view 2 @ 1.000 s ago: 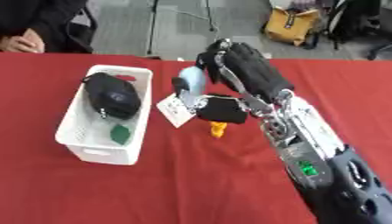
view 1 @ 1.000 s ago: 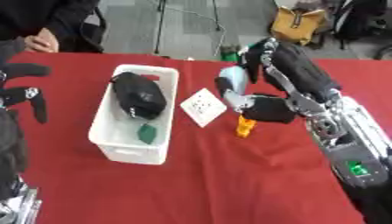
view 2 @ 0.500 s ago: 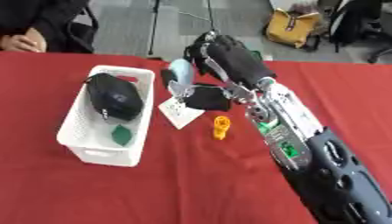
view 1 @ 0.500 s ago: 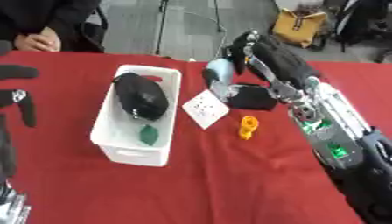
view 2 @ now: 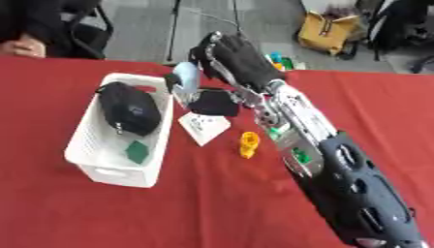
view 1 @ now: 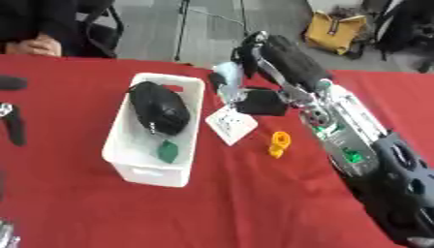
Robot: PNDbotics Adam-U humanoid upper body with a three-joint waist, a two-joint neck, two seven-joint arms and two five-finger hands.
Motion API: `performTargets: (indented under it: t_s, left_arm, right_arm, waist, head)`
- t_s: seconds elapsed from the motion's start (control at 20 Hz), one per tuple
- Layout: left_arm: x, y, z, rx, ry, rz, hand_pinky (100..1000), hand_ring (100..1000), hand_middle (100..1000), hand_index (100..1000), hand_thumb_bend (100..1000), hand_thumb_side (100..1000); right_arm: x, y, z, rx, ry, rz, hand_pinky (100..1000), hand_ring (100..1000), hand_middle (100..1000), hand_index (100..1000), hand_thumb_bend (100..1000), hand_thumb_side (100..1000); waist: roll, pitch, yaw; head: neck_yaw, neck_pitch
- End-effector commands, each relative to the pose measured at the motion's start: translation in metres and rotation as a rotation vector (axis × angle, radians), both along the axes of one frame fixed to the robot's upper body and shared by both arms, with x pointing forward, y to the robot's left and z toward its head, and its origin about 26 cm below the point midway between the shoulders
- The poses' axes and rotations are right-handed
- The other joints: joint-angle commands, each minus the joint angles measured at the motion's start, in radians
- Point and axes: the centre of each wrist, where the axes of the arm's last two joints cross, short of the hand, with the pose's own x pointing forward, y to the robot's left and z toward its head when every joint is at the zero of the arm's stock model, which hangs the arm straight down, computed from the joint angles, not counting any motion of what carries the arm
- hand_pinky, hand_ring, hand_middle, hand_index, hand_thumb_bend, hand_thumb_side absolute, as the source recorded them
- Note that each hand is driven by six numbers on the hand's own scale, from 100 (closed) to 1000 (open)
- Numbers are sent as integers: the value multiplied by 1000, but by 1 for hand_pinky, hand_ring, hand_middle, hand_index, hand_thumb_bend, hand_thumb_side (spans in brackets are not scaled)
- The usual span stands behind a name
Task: Pick up objects on the table and place them in the box.
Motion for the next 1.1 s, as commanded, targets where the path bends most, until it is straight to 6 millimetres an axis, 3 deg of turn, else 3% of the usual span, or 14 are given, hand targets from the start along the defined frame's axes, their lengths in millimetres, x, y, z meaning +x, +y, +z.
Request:
performTargets:
  t_s: [0.05, 1.1]
  left_arm:
    - [-3, -2, 7, -4, -32, -18, 150, 607, 723, 786, 100, 1000]
    - [-2, -8, 15, -64, -74, -51, 192, 606, 724, 785, 100, 1000]
  right_arm:
    - [2, -4, 9, -17, -34, -15, 301, 434, 304, 500, 157, 772]
    - [22, 17, 1, -80, -46, 2, 305, 435, 273, 495, 138, 780]
  waist:
    - [2, -16, 4]
    - [-17, -2, 43]
  head:
    - [-14, -15]
    - [-50, -22]
